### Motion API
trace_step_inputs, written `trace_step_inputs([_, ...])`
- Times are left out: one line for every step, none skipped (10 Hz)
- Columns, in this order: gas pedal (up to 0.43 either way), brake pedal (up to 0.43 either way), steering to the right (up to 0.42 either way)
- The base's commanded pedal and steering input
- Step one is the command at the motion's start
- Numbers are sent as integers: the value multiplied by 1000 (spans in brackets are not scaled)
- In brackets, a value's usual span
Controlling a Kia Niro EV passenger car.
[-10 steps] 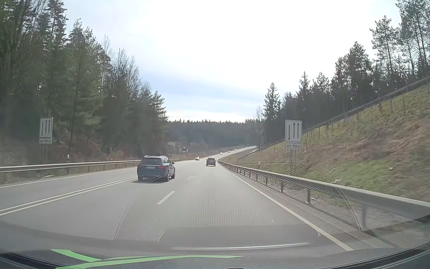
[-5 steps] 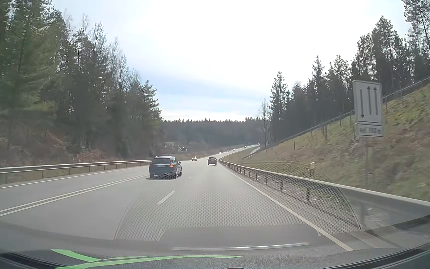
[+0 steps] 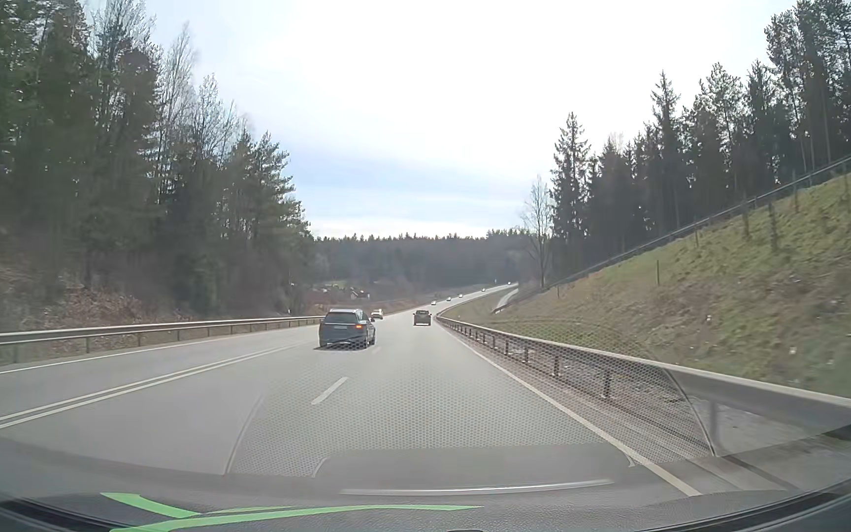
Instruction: Follow the waypoints while adhering to traffic rules and regulations
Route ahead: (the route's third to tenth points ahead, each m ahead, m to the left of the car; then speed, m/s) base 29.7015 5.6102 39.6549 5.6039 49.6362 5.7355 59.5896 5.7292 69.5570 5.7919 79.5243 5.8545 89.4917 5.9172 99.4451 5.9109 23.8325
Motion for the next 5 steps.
trace_step_inputs([39, 0, 0])
trace_step_inputs([39, 0, 0])
trace_step_inputs([39, 0, 0])
trace_step_inputs([39, 0, 0])
trace_step_inputs([39, 0, 0])
